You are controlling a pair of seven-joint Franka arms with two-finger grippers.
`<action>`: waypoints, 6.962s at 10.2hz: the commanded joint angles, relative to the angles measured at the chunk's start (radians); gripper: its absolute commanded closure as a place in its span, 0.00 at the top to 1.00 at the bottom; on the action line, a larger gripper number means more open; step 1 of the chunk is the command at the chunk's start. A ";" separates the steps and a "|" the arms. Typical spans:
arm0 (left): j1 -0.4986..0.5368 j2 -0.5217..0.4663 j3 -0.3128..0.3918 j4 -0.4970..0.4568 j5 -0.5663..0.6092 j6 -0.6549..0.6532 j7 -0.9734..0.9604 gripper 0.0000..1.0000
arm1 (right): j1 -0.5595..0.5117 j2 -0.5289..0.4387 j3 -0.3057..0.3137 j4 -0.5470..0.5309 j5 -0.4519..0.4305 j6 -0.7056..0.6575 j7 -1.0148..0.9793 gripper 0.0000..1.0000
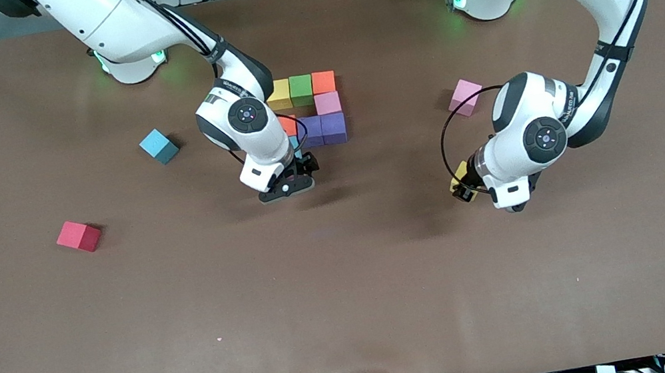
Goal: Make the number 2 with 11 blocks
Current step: 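Lower lavender below the cyan block and open the right gripper, then withdraw the right gripper while the left gripper carries yellow to the figure, then lower yellow beside the lavender block and open the left gripper, then move the left gripper to the red block and grasp it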
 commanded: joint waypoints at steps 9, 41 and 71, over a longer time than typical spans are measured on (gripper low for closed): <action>-0.214 0.004 0.000 0.016 -0.137 0.027 -0.326 0.32 | -0.215 -0.189 0.026 0.129 0.167 -0.234 -0.235 1.00; -0.767 0.214 0.255 0.143 -0.151 0.522 -1.050 0.36 | -0.534 -0.630 -0.273 0.366 0.264 -1.014 -0.909 1.00; -0.255 -0.206 0.253 -0.279 -0.104 0.133 -0.514 1.00 | -0.527 -0.599 -0.281 0.424 0.253 -0.952 -0.910 1.00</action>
